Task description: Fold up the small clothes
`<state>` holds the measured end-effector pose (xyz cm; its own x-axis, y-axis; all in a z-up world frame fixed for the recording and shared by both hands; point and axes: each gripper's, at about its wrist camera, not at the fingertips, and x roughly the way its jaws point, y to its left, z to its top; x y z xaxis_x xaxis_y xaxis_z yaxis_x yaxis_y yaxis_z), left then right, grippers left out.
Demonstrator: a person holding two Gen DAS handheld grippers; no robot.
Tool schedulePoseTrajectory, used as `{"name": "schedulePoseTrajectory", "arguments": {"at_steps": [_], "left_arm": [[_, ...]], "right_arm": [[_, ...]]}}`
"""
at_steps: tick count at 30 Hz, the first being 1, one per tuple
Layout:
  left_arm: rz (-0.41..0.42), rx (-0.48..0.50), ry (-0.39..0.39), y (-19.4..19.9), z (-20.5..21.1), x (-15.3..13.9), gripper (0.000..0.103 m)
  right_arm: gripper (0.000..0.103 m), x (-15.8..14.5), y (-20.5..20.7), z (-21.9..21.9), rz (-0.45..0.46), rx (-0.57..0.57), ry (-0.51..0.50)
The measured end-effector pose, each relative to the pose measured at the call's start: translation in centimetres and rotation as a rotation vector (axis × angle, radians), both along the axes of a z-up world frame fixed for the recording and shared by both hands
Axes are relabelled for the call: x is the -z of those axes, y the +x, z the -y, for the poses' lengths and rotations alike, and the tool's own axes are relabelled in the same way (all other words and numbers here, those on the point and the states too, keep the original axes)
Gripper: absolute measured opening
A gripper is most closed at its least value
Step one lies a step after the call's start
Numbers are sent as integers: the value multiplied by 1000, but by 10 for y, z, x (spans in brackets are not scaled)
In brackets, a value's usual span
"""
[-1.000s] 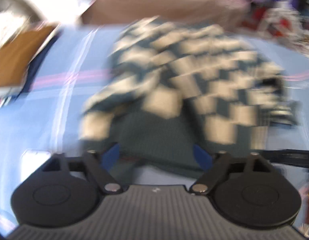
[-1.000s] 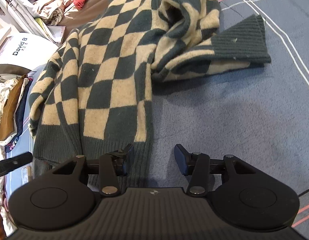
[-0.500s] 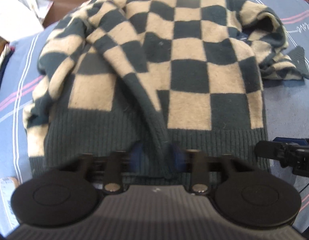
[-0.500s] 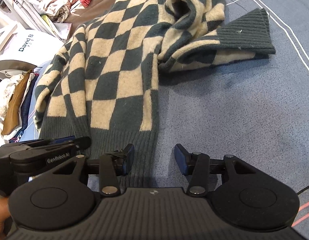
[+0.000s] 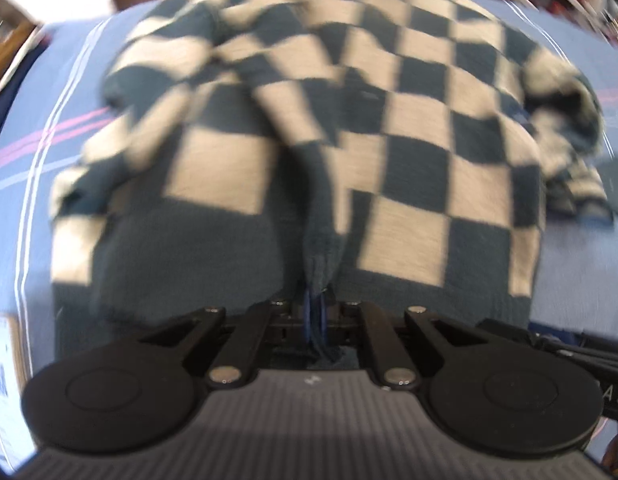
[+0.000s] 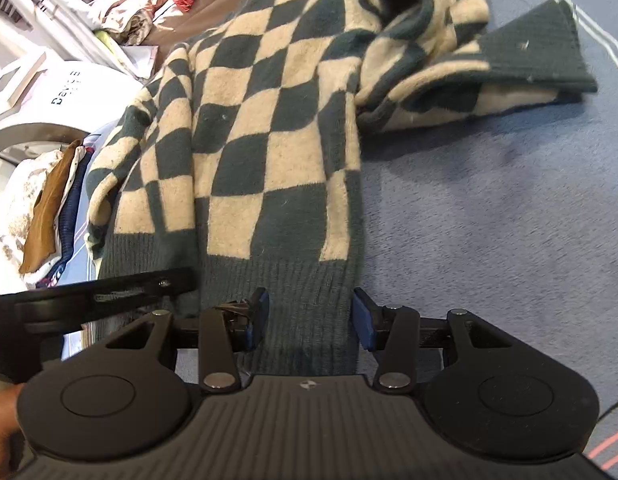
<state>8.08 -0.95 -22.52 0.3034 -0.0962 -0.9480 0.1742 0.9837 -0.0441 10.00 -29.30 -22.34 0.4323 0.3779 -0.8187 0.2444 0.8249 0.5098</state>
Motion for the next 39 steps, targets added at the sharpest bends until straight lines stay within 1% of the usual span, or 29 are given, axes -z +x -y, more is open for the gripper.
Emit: {"name": "schedulePoseTrajectory", "arguments": {"at_steps": [1,2,3,5,7,8,12,15,16,17,19,20,23,25,27,28,30,31,32,33,34,35,36,37,39], "left_arm": [[1,-20,-10,2,-7,-1,4],[8,-34,-19,4,-14,-2,4],[9,-48,-28,7,-20,-3,4],[1,-90,-59,12,-34,-8,4],[-8,-153,-105,14,-54,-17,4],[-4,-174,-114,16,-64,-22,4],[7,-231,-110,5,-113,-49,4],[-34,-265,-98,-9,-145,-55,4],[-63,-276,-114,-16,-155,-53,4],[-97,-289,-128,-24,-161,-49,4],[-141,-284,-116,-44,-166,-43,4],[-155,-266,-107,-54,-165,-39,4],[-228,-268,-104,-87,-164,-22,4],[-238,-230,-50,-102,-158,-12,4],[-264,-258,-51,-110,-160,1,4],[-264,-271,-51,-111,-162,5,4],[-238,-234,-20,-108,-158,7,5],[-228,-211,-3,-106,-155,7,8],[-229,-187,10,-106,-152,5,9],[-229,-157,29,-107,-148,3,15],[-216,-139,49,-109,-145,-2,38],[-197,-137,82,-110,-143,-7,58],[-175,-139,126,-111,-142,-12,93],[-146,-135,170,-113,-143,-19,101],[-101,-109,209,-118,-143,-35,99]], "right_arm": [[24,1,1,0,0,6,14],[14,4,3,0,-8,10,37],[13,4,2,1,-13,21,57],[12,0,1,3,-12,12,42],[12,-10,-5,13,-5,25,29],[12,-16,-9,22,1,33,27],[11,-50,-28,70,22,39,-42],[11,-76,-40,104,24,17,-142],[11,-83,-44,114,15,11,-169],[11,-89,-49,123,1,9,-186],[11,-93,-62,135,-24,-2,-201],[11,-91,-69,138,-46,-7,-201],[11,-78,-93,130,-130,-30,-193],[11,-61,-107,119,-177,-49,-180],[11,-43,-118,106,-197,-78,-189],[12,-35,-121,101,-195,-83,-193],[13,-22,-122,97,-199,-75,-190],[15,-18,-121,94,-199,-92,-200],[22,-15,-120,92,-196,-98,-209],[29,-15,-120,94,-188,-88,-206],[35,-17,-119,97,-182,-68,-206],[49,-20,-122,102,-183,-39,-222],[53,-24,-124,110,-184,-1,-247],[53,-35,-125,116,-173,42,-270],[54,-56,-127,131,-119,112,-311]]}}
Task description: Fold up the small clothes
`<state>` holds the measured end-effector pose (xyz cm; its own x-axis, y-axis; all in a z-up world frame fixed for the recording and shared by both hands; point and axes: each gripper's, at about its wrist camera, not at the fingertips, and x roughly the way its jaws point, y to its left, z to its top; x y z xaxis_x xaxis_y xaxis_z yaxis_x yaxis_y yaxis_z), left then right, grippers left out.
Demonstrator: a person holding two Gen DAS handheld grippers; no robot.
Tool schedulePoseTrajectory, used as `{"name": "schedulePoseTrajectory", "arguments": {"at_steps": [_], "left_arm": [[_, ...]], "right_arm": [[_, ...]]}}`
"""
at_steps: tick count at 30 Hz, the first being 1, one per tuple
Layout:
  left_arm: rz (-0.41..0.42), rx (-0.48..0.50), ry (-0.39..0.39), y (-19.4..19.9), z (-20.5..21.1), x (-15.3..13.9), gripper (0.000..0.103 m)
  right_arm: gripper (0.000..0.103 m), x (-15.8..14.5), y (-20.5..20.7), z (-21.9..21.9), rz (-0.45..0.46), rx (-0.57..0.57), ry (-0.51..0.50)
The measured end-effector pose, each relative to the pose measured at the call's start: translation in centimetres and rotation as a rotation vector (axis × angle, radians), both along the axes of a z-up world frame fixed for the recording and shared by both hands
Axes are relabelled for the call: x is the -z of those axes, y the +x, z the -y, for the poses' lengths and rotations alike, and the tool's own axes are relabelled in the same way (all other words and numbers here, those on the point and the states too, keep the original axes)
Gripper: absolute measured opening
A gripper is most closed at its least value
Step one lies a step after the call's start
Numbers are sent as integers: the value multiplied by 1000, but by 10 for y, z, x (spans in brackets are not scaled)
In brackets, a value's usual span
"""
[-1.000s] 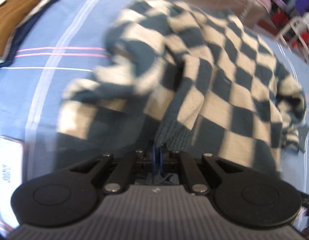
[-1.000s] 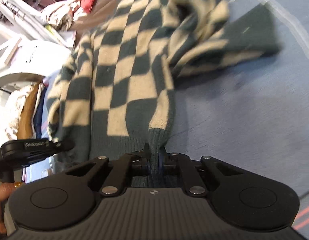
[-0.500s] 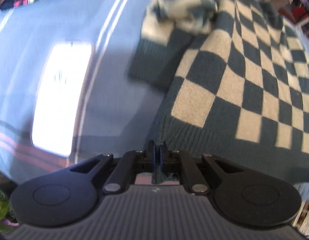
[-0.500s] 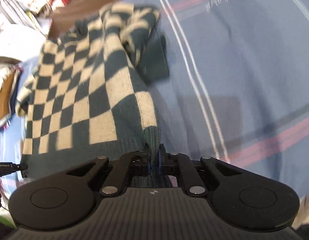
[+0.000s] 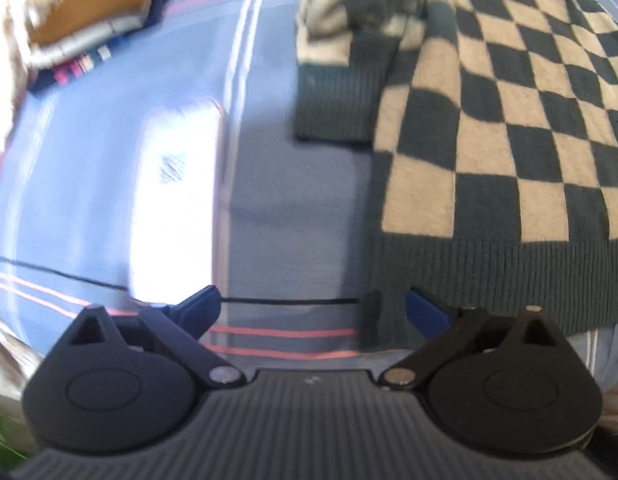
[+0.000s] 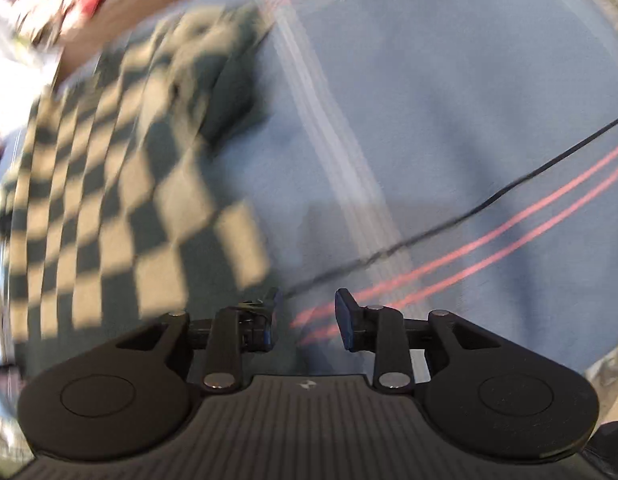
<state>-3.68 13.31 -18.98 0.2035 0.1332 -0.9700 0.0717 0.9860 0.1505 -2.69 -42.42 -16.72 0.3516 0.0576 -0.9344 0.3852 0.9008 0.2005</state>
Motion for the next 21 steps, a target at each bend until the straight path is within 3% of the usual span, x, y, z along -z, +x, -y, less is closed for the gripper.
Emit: {"name": "schedulePoseTrajectory", "arguments": {"at_steps": [3,7,12,15,16,17,18,20,21], "left_arm": [[43,51,-13,5,17,-29,99],[64,178,-167,40,73,-48,100],[64,214,-378,76,141,-45,100],[48,210,-411,86,172,-31,100],[39,209,-417,88,180,-26,100],[27,214,-413,88,186,-18,100],[19,227,-402,89,193,-13,100],[15,263,-374,89,203,-1,100],[15,279,-355,88,207,3,100]], "right_arm": [[60,-22,18,16,102,-18,-39],[68,-24,71,1,222,-151,-19],[69,-12,116,4,275,-187,-24],[69,2,128,12,236,-196,54],[67,6,128,15,238,-185,94],[55,10,127,18,237,-173,132],[30,14,128,20,230,-162,160],[9,11,120,23,219,-158,193],[8,10,117,28,211,-146,199]]}}
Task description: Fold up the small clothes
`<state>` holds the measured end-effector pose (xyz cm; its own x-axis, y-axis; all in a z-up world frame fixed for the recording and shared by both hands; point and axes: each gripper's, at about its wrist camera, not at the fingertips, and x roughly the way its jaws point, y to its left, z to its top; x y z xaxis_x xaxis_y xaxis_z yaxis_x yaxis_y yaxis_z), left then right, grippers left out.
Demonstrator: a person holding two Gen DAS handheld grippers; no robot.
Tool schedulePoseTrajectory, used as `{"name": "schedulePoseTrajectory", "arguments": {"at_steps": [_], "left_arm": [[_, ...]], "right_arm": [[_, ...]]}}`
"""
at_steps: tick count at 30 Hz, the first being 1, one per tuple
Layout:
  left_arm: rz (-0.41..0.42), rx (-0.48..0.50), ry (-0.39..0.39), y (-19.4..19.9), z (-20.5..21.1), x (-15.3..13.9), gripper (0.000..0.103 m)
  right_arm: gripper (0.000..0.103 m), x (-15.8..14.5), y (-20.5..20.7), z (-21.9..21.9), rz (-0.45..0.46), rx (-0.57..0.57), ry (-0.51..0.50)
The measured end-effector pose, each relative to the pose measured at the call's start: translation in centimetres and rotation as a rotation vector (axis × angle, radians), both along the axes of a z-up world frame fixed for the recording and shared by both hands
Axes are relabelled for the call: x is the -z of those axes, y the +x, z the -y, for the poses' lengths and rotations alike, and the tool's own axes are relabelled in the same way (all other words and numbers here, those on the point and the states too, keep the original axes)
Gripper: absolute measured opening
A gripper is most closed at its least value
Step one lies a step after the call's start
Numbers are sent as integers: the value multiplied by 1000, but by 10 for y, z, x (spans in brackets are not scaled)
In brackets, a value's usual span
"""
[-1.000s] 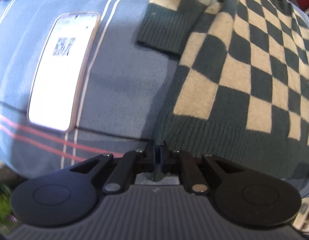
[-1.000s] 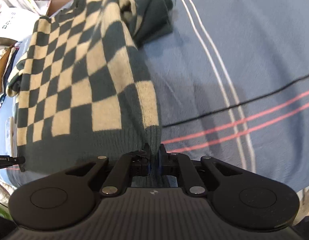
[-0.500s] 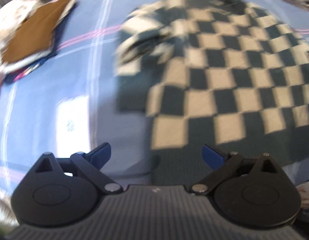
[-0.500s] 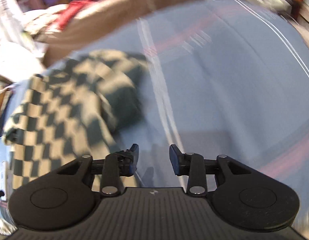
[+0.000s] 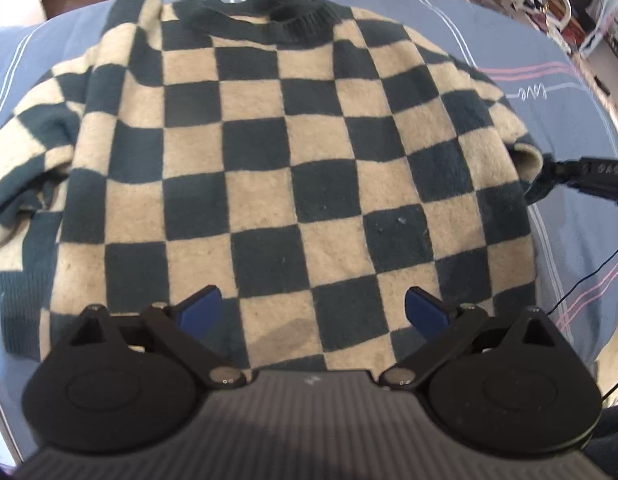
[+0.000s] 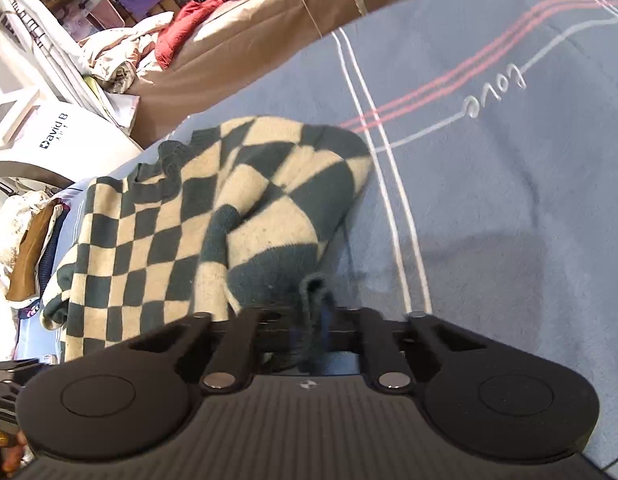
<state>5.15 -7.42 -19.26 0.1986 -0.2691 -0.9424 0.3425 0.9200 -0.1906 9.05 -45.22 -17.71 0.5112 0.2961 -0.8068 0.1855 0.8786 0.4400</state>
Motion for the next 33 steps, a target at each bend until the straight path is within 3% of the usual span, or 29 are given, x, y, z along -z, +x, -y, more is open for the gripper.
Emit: {"name": "schedulePoseTrajectory", "arguments": {"at_steps": [3,11,17,21,27,30,33], "left_arm": [[9,34,32,-2,7,6,99],[27,66,17,6,26,3,98],[86,152,-43,36,82,-15,95],[122,233,-56,62,137,-17,84],[116,309,34,84,199,11,66],[113,320,37,89,215,22,65],[109,374,99,89,235,44,69]], "right_arm": [[7,-13,-7,29,-7,54,18],[7,-100,-14,157,-18,142,-389],[7,-101,-28,222,-76,208,-523],[7,-98,-39,245,-76,289,-518],[6,-102,-36,271,-80,377,-555],[6,-105,-25,269,-54,351,-563],[6,-97,-16,252,-45,301,-523]]}}
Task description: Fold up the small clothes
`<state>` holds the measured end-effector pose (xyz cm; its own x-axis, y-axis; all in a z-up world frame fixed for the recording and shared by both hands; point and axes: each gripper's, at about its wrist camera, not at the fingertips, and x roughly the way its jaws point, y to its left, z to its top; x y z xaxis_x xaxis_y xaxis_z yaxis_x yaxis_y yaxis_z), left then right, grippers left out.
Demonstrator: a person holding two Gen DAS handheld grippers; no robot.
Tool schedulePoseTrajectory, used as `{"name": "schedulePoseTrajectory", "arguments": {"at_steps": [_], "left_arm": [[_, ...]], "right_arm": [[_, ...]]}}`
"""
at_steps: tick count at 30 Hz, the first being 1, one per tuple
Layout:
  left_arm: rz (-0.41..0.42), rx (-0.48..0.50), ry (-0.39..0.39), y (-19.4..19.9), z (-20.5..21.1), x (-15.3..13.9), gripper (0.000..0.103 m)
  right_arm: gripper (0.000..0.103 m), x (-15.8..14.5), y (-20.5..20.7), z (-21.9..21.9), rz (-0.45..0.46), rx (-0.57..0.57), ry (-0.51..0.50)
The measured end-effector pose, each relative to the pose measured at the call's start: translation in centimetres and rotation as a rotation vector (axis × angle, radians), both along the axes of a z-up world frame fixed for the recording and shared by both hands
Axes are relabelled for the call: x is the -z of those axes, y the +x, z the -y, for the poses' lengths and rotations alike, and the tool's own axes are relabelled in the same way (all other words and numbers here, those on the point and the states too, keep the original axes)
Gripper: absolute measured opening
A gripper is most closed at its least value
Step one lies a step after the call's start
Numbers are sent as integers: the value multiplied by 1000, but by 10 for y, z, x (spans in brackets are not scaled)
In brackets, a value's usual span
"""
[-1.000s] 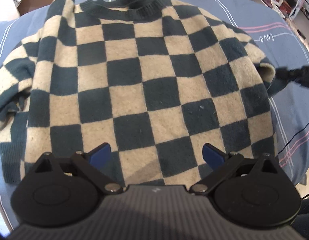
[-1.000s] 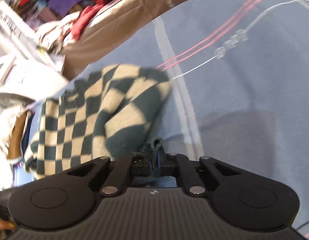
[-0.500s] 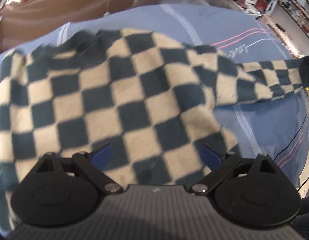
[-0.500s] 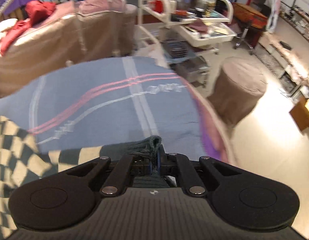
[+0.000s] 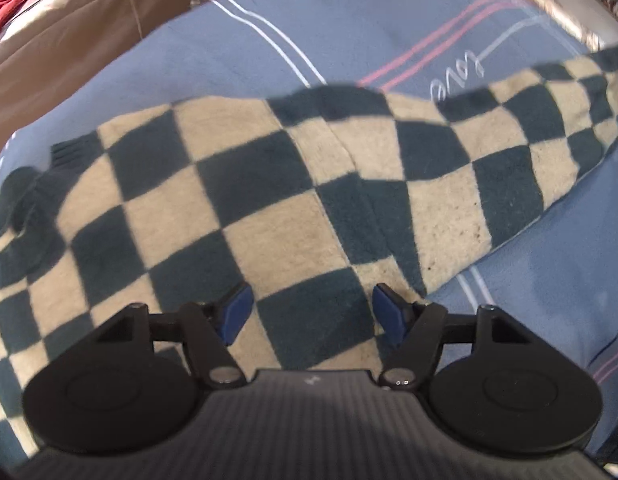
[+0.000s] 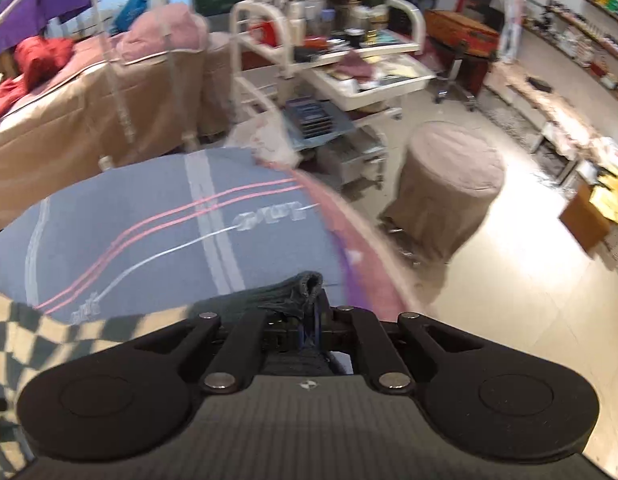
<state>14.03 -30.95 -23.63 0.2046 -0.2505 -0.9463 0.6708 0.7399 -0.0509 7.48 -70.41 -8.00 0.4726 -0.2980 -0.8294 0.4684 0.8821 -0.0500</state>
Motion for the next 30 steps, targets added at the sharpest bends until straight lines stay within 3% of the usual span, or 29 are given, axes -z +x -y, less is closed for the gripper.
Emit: {"name": "schedulePoseTrajectory", "arguments": {"at_steps": [4,9,13,16,23,30], "left_arm": [[93,-3,23,-4,2,8,100],[51,-67,-49,1,-23,-3,96],[134,-69,-37,-8,-57,-25,97],[170,-97,-10,-10,-99,-37,97],[217,-255,97,-18,-217,-54,97],[217,-453,158,-34,-327,-79,97]], "right_arm": [[7,9,2,-23,-11,-57,47],[7,-13,1,-50,59,-65,173],[7,-37,13,-112,141,-177,354],[7,-37,36,-176,164,-297,446],[8,10,108,-332,190,-480,686],[8,58,142,-494,120,-601,796]]}}
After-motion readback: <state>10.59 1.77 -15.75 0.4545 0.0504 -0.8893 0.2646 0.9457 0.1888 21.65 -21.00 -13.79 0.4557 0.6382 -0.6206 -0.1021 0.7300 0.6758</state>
